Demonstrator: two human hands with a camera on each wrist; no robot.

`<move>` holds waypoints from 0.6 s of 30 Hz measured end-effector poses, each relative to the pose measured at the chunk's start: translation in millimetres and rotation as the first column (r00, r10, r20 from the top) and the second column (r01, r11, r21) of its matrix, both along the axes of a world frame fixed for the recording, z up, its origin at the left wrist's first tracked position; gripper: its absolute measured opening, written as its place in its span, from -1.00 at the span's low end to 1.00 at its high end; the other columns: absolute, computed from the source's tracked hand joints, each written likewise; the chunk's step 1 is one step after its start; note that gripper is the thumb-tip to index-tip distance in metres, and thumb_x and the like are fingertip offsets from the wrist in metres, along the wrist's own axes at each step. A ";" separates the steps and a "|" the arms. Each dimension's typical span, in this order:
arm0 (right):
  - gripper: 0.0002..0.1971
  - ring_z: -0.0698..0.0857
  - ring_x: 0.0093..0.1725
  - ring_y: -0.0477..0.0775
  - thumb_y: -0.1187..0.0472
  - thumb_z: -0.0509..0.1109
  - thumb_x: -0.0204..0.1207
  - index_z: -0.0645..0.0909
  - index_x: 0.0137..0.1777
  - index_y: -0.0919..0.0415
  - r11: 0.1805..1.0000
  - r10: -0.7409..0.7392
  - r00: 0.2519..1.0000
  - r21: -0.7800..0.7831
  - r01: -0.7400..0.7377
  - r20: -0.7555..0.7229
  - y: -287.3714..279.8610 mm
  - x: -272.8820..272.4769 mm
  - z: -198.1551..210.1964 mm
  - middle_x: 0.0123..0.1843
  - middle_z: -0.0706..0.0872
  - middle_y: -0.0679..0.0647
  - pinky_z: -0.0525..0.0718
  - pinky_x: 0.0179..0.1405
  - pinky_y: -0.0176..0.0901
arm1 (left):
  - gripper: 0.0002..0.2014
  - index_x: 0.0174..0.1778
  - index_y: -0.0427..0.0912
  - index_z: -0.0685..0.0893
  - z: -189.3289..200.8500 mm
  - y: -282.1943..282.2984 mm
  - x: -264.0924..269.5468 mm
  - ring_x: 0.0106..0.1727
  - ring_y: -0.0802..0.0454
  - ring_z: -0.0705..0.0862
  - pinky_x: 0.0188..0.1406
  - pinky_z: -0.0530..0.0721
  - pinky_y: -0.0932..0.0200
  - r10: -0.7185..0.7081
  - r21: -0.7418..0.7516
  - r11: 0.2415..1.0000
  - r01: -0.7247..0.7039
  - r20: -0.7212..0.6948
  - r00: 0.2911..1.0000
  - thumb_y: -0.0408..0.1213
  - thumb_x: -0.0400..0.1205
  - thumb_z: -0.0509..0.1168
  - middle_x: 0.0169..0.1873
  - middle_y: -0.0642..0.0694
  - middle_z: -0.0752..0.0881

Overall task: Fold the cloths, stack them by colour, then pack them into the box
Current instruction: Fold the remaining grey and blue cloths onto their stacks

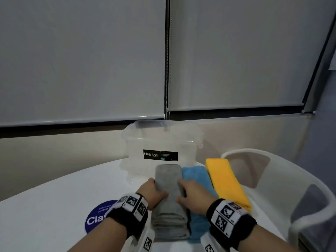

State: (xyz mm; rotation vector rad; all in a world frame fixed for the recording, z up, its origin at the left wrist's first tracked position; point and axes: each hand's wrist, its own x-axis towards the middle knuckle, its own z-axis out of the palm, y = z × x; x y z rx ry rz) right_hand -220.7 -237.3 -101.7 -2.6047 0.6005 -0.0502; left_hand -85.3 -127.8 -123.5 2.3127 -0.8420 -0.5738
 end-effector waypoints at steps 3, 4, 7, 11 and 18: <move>-0.58 0.55 0.25 0.18 -0.03 0.29 0.60 0.43 0.39 0.14 0.999 0.037 0.993 -0.008 -0.038 -0.115 -2.0 5.5 -14.2 0.29 0.48 0.16 0.54 0.29 -0.05 | -0.49 0.28 -0.20 0.40 -27.7 0.5 9.1 0.18 -0.11 0.68 0.16 0.69 -0.03 -0.038 -0.073 0.997 0.031 -0.100 0.994 -0.05 0.53 0.42 0.20 -0.18 0.66; -0.56 0.53 0.27 0.17 -0.04 0.28 0.61 0.41 0.42 0.12 0.999 0.047 0.992 -0.010 -0.049 -0.120 -0.6 6.6 -15.3 0.30 0.45 0.15 0.51 0.31 -0.08 | -0.50 0.27 -0.17 0.39 -32.7 2.3 10.7 0.17 -0.07 0.68 0.16 0.69 -0.02 -0.048 -0.103 0.994 0.036 -0.117 0.992 -0.05 0.54 0.42 0.19 -0.15 0.66; -0.53 0.52 0.31 0.17 -0.06 0.27 0.62 0.36 0.47 0.09 0.997 0.074 0.992 -0.012 -0.075 -0.099 0.9 10.0 -13.0 0.33 0.44 0.16 0.47 0.33 -0.11 | -0.54 0.28 -0.10 0.36 -32.1 9.1 12.4 0.08 -0.04 0.71 -0.17 0.77 0.08 -0.066 -0.137 0.990 0.037 -0.213 0.975 0.01 0.59 0.35 0.12 -0.10 0.67; -0.60 0.59 0.05 0.07 -0.15 0.27 0.58 0.43 0.29 0.05 0.993 0.094 0.993 0.072 -0.089 -0.070 -6.5 8.2 11.0 0.09 0.57 0.09 0.61 0.14 0.01 | -0.44 0.40 -0.11 0.37 0.3 14.8 25.0 -0.04 0.02 0.68 -0.18 0.69 0.15 -0.074 -0.095 0.993 0.066 -0.093 0.993 0.18 0.62 0.20 0.07 -0.09 0.66; -0.57 0.61 0.18 0.19 0.08 0.26 0.63 0.39 0.48 0.12 0.965 -0.150 0.977 -0.190 0.178 0.152 -64.3 31.4 78.5 0.30 0.55 0.19 0.57 0.18 -0.10 | -0.26 0.64 0.03 0.10 63.8 -11.8 92.7 0.64 -0.08 0.13 0.53 0.29 -0.26 0.114 -0.110 0.993 -0.050 0.713 0.692 0.03 0.60 0.31 0.62 -0.02 0.17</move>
